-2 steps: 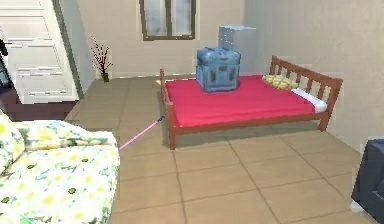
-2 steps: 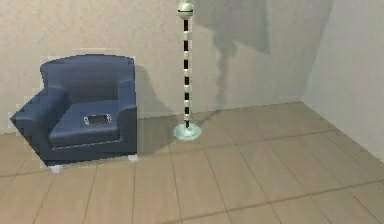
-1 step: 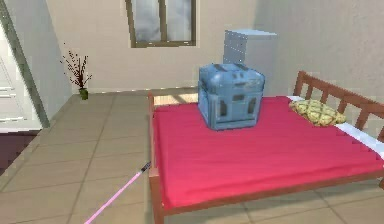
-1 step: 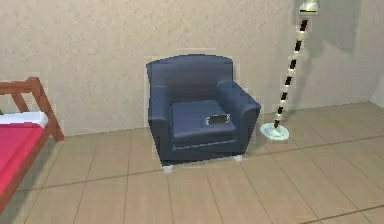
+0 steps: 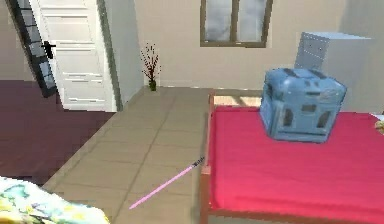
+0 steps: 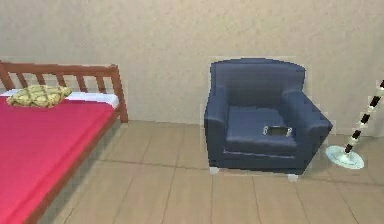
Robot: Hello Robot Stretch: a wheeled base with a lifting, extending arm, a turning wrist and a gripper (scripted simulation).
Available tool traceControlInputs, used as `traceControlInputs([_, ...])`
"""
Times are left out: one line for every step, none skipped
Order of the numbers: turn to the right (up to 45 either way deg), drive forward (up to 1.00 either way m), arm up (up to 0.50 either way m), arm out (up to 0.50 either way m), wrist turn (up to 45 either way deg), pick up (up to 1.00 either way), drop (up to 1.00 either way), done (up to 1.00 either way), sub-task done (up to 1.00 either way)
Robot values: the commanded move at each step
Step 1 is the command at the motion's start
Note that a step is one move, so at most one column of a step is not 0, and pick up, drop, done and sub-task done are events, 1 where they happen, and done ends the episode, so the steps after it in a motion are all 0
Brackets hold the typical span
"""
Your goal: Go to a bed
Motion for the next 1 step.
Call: traceControlInputs([0.0, 0.15, 0.00, 0.00, 0.0, 0.00, 0.00, 0.00, 0.00])
